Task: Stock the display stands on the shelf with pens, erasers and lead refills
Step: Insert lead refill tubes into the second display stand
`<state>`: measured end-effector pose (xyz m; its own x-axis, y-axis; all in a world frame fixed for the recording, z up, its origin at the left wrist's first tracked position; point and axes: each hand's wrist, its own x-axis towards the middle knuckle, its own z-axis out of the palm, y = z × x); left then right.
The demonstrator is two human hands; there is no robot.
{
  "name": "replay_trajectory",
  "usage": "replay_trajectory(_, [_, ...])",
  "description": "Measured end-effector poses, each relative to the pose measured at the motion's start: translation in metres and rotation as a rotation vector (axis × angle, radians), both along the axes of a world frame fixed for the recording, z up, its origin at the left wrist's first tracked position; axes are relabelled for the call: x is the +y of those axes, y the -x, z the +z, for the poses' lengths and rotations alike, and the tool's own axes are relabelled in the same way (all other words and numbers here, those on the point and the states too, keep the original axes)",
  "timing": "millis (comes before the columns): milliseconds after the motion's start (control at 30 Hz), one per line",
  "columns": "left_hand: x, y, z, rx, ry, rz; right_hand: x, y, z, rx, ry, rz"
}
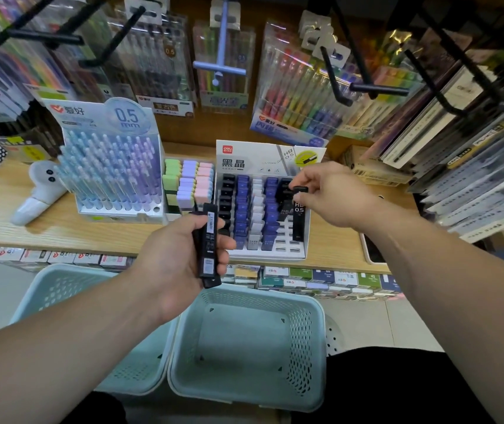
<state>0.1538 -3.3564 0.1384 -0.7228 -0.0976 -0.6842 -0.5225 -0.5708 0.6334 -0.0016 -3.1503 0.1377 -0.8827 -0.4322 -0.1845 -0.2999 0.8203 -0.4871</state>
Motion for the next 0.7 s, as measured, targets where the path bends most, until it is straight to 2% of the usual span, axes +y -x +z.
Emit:
replay_trajectory(233, [0.001, 0.000, -0.001, 0.015, -0.024, -0.017, 0.001, 0.005, -0.018, 0.164, -0.012, 0.049])
replay_trajectory(467, [0.003, -0.001, -0.001, 0.008, 0.017, -0.026, -0.002, 0.002, -0.026, 0.180, -0.018, 0.134])
replay_trajectory(700, [0.002, -0.001, 0.001, 0.011, 0.019, -0.027, -0.003, 0.001, -0.025, 0.160, -0.016, 0.126])
